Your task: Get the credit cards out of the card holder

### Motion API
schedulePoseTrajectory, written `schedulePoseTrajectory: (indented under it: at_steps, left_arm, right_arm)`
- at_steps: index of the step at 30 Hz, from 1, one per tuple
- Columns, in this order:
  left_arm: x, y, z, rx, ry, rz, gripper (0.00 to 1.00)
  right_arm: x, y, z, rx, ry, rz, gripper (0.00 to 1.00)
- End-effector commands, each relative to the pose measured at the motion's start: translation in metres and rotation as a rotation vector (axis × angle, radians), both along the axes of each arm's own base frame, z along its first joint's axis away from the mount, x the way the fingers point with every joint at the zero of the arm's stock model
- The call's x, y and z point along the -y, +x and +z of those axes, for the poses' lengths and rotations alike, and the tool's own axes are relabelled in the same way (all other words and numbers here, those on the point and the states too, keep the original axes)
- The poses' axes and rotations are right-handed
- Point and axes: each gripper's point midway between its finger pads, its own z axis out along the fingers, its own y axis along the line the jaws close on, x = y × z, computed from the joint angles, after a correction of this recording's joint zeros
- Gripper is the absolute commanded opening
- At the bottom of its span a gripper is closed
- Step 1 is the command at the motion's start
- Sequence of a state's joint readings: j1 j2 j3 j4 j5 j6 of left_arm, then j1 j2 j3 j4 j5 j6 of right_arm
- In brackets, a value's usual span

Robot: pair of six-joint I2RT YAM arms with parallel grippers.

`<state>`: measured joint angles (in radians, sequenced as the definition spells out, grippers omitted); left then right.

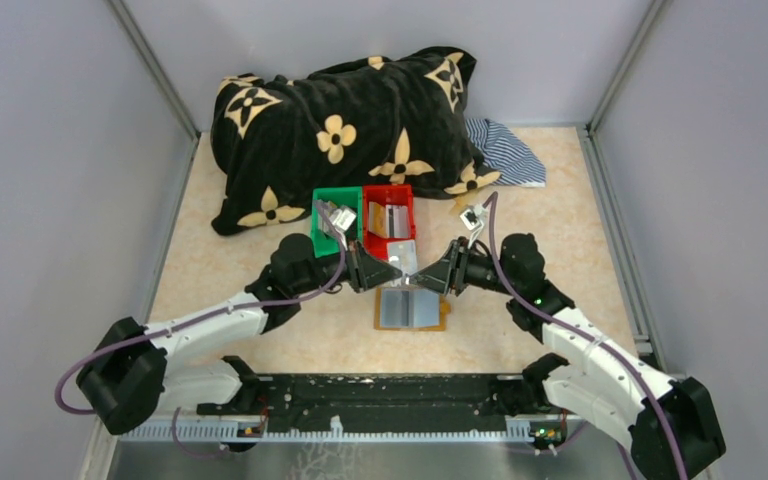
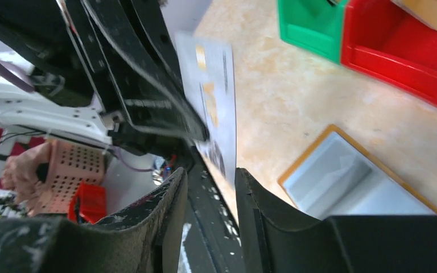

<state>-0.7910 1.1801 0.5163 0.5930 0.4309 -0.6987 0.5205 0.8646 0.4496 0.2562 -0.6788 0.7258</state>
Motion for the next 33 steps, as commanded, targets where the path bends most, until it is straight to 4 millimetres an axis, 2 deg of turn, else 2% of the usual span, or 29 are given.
schedulePoseTrajectory:
  at_steps: [1,4,7,10,18,23,25,33]
  left_arm:
    - [-0.035,0.049,-0.022,-0.061,0.102,0.196,0.00]
    - [-0.050,0.069,-0.022,-0.061,0.149,0.254,0.00]
    - [-0.060,0.088,-0.032,-0.087,0.251,0.253,0.00]
    - [-0.067,0.104,-0.025,-0.087,0.250,0.229,0.00]
    - [-0.107,0.161,-0.024,-0.168,0.393,0.377,0.00]
    - [-0.127,0.176,-0.035,-0.219,0.506,0.424,0.00]
    - [-0.133,0.178,-0.045,-0.248,0.549,0.436,0.00]
    - [-0.144,0.187,-0.079,-0.328,0.637,0.468,0.00]
  right_arm:
    - [0.007,0.007,-0.007,0.050,-0.063,-0.058,0.37]
    - [0.013,0.011,-0.016,0.049,-0.103,-0.095,0.37]
    - [0.016,0.013,-0.026,0.037,-0.127,-0.111,0.36]
    - [0.016,0.013,-0.030,0.034,-0.134,-0.115,0.36]
    - [0.013,0.017,-0.035,0.038,-0.158,-0.094,0.36]
    - [0.009,0.024,-0.040,0.056,-0.191,-0.072,0.36]
    - [0.007,0.026,-0.042,0.058,-0.195,-0.060,0.36]
    - [-0.002,0.033,-0.042,0.058,-0.164,-0.022,0.35]
